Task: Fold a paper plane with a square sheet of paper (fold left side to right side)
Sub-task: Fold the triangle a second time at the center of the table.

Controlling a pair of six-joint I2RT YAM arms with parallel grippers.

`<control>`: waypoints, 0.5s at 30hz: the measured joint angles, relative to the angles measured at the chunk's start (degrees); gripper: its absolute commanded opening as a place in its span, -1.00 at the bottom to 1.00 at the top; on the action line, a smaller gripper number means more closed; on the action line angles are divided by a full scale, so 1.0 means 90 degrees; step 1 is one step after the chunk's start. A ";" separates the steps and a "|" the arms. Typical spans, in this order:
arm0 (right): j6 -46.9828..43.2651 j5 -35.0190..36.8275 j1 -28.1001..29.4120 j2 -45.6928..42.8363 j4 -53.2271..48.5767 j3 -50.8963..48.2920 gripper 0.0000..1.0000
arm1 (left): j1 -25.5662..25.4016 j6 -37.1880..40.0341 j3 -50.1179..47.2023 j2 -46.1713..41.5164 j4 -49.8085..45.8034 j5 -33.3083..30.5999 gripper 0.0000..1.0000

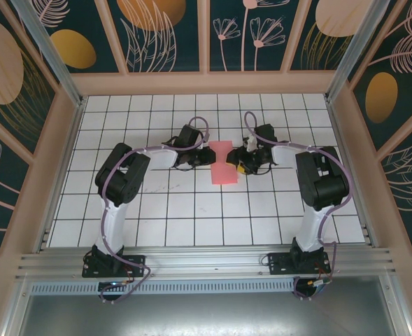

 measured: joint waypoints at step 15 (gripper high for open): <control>0.0066 -0.0391 -0.0102 0.0228 -0.0005 0.0743 0.04 | -0.0573 0.0918 -0.1814 -0.2970 0.0799 -0.0974 0.10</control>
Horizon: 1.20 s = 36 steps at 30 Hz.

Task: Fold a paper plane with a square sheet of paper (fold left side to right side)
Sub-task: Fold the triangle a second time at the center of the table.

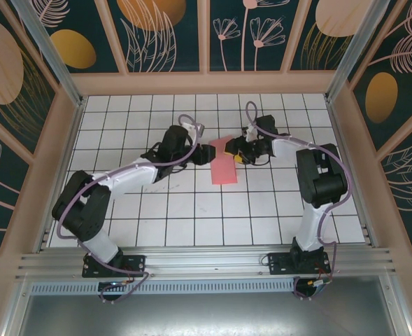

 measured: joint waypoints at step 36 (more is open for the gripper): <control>-0.0002 -0.0019 0.0000 0.0291 -0.0243 0.0432 0.03 | -0.2392 0.0420 0.2492 0.2679 -0.2453 -0.3946 0.44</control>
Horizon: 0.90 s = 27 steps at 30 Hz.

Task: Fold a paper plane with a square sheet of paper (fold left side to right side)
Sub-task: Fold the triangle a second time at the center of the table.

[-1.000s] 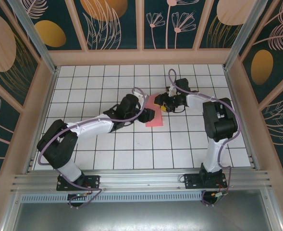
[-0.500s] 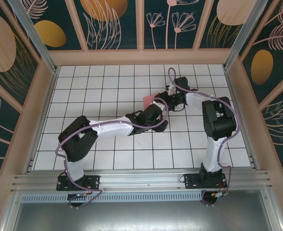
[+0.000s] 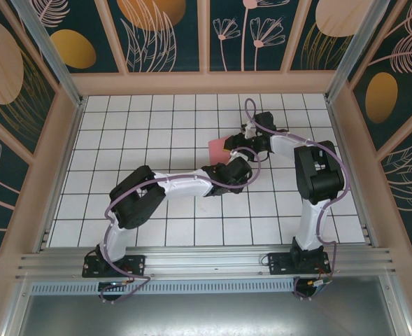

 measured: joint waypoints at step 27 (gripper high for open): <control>-0.0046 0.0219 -0.0041 -0.0017 -0.0160 0.0010 0.20 | -0.0002 0.0299 0.0136 0.0061 -0.0155 -0.0274 -1.00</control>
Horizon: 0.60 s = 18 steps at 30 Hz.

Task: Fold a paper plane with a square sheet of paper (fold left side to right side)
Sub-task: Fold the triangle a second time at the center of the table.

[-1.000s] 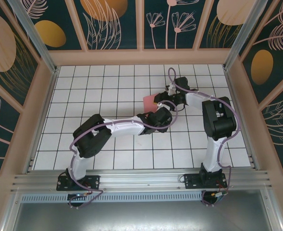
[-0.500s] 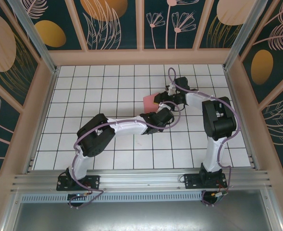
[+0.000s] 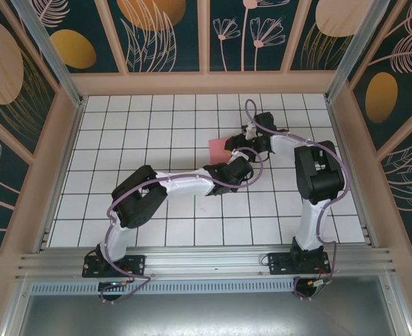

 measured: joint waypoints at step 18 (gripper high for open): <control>0.0304 0.0469 -0.0690 -0.2278 0.1127 -0.2200 -0.47 | 0.1081 -0.0758 -0.1090 -0.0894 0.0998 0.2465 -1.00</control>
